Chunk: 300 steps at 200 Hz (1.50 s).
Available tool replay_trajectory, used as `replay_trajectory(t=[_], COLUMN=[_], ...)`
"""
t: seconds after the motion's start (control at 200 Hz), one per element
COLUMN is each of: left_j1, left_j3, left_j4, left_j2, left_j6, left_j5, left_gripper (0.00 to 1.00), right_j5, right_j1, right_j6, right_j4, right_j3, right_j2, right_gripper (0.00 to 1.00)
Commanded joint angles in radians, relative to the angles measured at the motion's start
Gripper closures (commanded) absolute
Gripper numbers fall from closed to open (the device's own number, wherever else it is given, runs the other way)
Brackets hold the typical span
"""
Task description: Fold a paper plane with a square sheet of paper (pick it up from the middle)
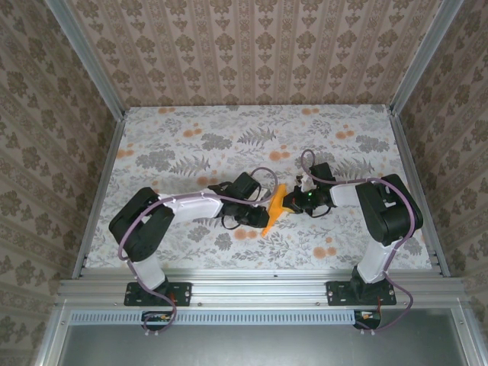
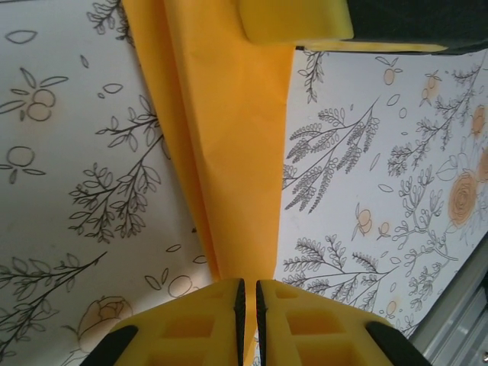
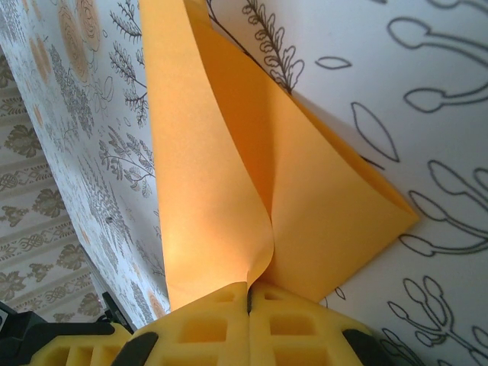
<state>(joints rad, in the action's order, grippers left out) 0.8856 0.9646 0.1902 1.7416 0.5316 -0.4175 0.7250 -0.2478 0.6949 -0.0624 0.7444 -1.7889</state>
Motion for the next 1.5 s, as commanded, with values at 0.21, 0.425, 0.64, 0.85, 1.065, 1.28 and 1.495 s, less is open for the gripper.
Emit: replay_trajectory(t=[0.21, 0.425, 0.64, 0.85, 1.065, 1.28, 1.495], left_j1=[0.005, 0.015, 0.026, 0.037, 0.053, 0.068, 0.073], left_j3=[-0.019, 0.0, 0.006, 0.014, 0.023, 0.026, 0.004], left_j4=[-0.056, -0.052, -0.058, -0.061, -0.028, 0.064, 0.069], left_j2=[0.045, 0.081, 0.092, 0.108, 0.14, 0.169, 0.197], left_j6=[0.025, 0.022, 0.025, 0.029, 0.008, -0.036, -0.032], left_j5=[-0.058, -0.072, -0.072, -0.068, -0.038, 0.058, 0.1], left_gripper=[0.84, 0.84, 0.84, 0.84, 0.85, 0.85, 0.85], right_j5=[-0.137, -0.131, -0.129, -0.124, -0.122, -0.117, -0.16], right_j1=[0.008, 0.008, 0.01, 0.01, 0.01, 0.008, 0.009], right_j6=[0.014, 0.043, 0.082, 0.094, 0.1, 0.09, 0.004], right_j4=[0.043, 0.006, -0.03, -0.04, -0.038, 0.008, 0.174], right_j3=[-0.035, -0.051, -0.069, -0.073, -0.067, -0.05, -0.034], right_j2=[-0.04, -0.044, -0.058, -0.066, -0.05, 0.029, 0.171], right_gripper=[1.0, 1.0, 1.0, 1.0, 1.0, 0.95, 0.77])
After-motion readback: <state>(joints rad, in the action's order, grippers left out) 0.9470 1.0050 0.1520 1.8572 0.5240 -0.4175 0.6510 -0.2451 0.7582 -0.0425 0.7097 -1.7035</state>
